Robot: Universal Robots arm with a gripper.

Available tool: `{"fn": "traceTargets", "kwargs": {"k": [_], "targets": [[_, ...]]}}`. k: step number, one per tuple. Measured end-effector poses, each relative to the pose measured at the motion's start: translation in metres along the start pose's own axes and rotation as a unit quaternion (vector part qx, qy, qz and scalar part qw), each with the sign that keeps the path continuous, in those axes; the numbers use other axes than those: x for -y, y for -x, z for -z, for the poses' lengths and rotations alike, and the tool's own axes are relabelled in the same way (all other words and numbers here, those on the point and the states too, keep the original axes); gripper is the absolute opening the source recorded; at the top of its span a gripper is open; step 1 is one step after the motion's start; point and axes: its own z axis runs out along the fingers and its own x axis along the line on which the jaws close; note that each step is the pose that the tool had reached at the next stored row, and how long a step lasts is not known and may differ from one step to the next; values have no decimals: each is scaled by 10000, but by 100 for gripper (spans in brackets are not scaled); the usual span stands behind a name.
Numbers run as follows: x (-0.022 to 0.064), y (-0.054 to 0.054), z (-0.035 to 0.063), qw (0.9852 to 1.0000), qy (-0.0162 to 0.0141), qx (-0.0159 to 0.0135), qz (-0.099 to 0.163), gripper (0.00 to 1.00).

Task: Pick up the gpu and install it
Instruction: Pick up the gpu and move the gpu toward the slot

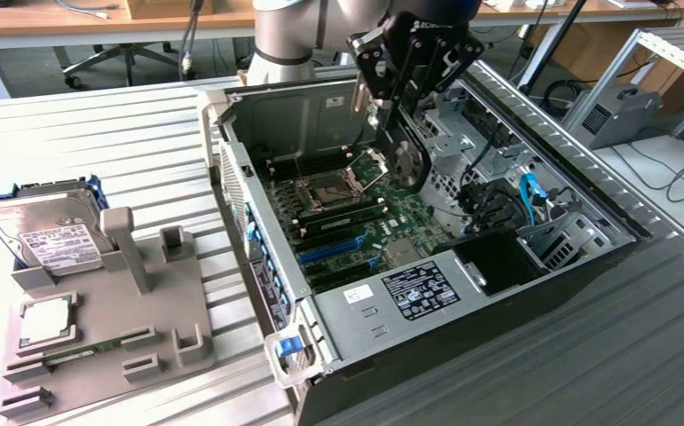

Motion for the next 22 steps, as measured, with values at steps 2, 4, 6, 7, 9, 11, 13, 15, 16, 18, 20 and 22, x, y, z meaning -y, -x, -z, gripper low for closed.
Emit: {"fn": "traceTargets", "kwargs": {"k": [2, 4, 6, 7, 9, 11, 13, 15, 16, 18, 20, 22], "targets": [[-3, 36, -1, 10000, 0, 0, 0, 26], [-5, 62, -2, 10000, 0, 0, 0, 26], [-7, 87, -3, 10000, 0, 0, 0, 26], [-7, 100, -4, 10000, 0, 0, 0, 26], [-10, 127, -5, 10000, 0, 0, 0, 26], [-12, 158, -6, 10000, 0, 0, 0, 26], [-15, 205, -7, 10000, 0, 0, 0, 26], [-18, 238, -8, 10000, 0, 0, -1, 26], [-19, 253, -9, 10000, 0, 0, 0, 26], [-22, 282, -10, 10000, 0, 0, 0, 26], [-24, 310, -12, 10000, 0, 0, 0, 26], [-35, 380, -16, 10000, 0, 0, 0, 26]]}}
